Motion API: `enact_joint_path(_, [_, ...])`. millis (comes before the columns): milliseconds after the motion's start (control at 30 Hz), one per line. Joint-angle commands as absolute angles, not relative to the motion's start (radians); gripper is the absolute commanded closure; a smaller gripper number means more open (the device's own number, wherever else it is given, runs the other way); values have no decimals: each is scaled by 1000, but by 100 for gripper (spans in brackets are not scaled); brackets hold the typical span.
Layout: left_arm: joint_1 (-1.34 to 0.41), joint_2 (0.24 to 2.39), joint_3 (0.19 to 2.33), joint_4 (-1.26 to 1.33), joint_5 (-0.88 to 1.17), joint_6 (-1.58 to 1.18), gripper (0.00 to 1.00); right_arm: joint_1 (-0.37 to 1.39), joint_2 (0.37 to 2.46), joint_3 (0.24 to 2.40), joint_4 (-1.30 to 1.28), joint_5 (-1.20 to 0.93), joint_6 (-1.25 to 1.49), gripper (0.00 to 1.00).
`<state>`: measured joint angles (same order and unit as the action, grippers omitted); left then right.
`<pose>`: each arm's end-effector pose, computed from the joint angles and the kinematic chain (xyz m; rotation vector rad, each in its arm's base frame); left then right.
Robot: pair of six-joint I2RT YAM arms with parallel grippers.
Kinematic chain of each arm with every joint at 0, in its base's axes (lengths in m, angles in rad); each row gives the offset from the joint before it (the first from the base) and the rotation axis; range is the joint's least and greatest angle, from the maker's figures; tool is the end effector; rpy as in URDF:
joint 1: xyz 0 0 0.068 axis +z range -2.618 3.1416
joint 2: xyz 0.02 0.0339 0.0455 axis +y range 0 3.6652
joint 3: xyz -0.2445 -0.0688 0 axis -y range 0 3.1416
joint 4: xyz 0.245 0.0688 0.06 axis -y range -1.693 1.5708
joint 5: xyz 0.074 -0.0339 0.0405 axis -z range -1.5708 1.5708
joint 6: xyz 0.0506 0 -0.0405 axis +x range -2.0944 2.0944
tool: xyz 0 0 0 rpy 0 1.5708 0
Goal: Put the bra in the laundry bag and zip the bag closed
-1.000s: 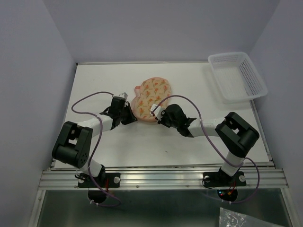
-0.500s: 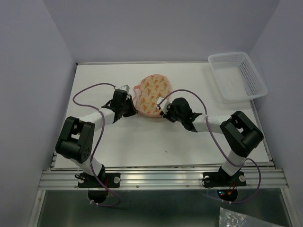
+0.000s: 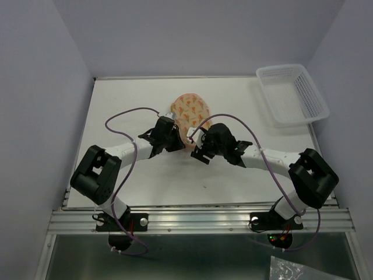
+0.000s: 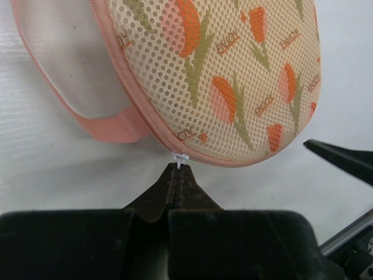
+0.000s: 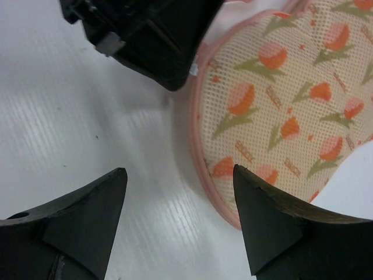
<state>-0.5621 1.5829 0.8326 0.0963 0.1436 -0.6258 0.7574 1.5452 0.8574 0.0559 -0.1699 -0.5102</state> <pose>0.2851 -0.1882 0.1593 0.0085 2.3412 -0.7856 0.2420 0.2406 0.1756 -1.3851 1.7235 0.3248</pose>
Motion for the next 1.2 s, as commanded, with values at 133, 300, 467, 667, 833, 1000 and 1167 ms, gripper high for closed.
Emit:
enact_joint_path(133, [-607, 1494, 847, 109, 163, -657, 100, 784, 1609, 931, 83, -150, -565, 23])
enact_joint_path(300, [-618, 1505, 848, 115, 176, -657, 100, 784, 1661, 939, 164, -120, -594, 39])
enact_joint_path(467, [-618, 1497, 841, 120, 209, -649, 100, 784, 1680, 914, 221, -84, -601, 73])
enact_joint_path(667, [-618, 1525, 854, 107, 204, -646, 100, 784, 1669, 865, 259, -23, -629, 91])
enact_joint_path(833, [-551, 1554, 861, 68, 147, -663, 100, 784, 1631, 831, 268, -6, -634, 92])
enact_joint_path(1000, [-439, 1574, 877, 38, 87, -664, 100, 784, 1611, 799, 267, -32, -612, 94])
enact_joint_path(1167, [-353, 1629, 936, 19, 34, -641, 100, 784, 1586, 770, 267, -21, -618, 95])
